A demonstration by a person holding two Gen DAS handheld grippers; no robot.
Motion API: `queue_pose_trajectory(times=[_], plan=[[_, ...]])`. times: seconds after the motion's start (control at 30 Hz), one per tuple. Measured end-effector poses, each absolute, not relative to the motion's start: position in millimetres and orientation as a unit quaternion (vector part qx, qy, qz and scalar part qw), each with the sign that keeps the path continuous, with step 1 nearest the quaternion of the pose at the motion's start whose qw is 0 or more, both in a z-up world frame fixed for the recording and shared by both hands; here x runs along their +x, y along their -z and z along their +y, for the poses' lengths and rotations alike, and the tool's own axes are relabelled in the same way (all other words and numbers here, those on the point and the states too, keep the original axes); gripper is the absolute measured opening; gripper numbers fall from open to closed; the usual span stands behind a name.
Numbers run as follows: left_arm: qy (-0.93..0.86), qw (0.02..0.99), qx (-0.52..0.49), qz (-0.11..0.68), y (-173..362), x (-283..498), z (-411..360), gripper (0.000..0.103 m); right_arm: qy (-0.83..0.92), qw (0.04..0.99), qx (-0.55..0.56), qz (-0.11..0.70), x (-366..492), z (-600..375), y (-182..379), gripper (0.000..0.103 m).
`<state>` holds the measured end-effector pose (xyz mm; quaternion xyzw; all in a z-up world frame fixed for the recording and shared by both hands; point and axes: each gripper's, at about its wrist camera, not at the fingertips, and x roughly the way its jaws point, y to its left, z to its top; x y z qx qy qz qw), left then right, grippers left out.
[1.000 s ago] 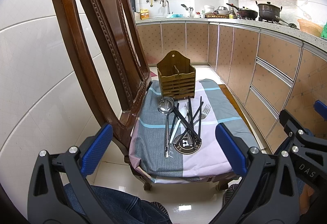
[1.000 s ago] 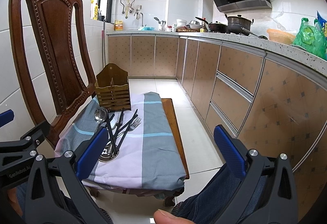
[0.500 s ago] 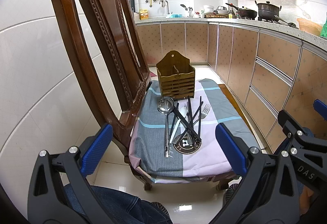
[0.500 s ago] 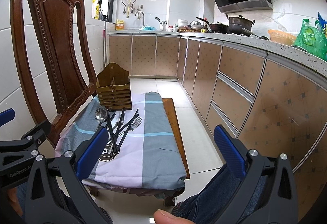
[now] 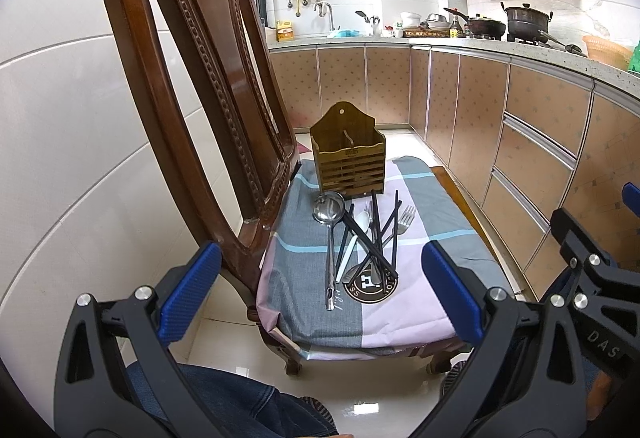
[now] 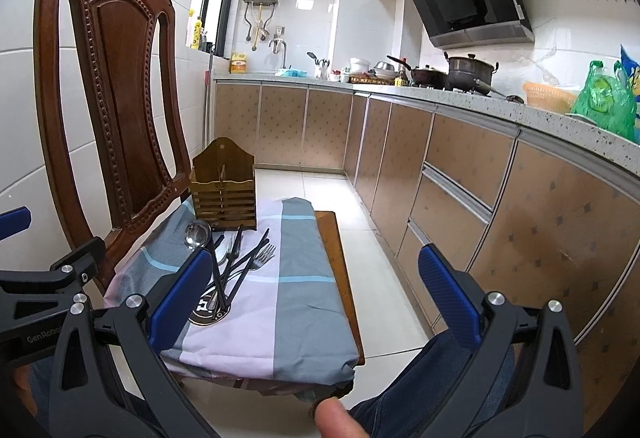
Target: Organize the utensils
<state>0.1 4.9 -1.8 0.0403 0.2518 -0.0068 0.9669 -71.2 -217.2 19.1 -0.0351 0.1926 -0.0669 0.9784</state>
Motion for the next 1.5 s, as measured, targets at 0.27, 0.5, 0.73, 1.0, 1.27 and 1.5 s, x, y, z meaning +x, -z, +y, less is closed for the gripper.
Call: queue_pose_trajectory(times=[0.27, 0.5, 0.73, 1.0, 1.27, 1.5], plan=[[0.006, 0.967, 0.046, 0.252, 3.5, 1.3, 3.7, 0.099, 0.062, 0.977, -0.028, 0.2, -65.8, -222.2, -18.3, 0.101], [0.006, 0.965, 0.048, 0.256, 6.7, 4.7, 2.4, 0.099, 0.062, 0.976, -0.027, 0.205, -61.3, -224.5, -16.6, 0.101], [0.004, 0.963, 0.05, 0.264, 12.5, 10.6, 0.0, 0.099, 0.058, 0.974, -0.026, 0.218, -52.9, -224.7, -9.8, 0.1], [0.006, 0.95, 0.041, 0.31, 39.5, 37.9, 1.7, 0.091, 0.042, 0.959, -0.009, 0.282, -17.1, -229.2, 14.9, 0.077], [0.011, 0.917, 0.021, 0.398, 87.9, 97.2, 8.9, 0.068, 0.028, 0.916, -0.004, 0.401, 52.6, -237.8, 65.7, 0.053], [0.023, 0.899, 0.035, 0.437, 98.4, 205.5, 8.3, 0.062, 0.015, 0.866, 0.02, 0.499, 157.4, -263.9, 98.8, 0.053]])
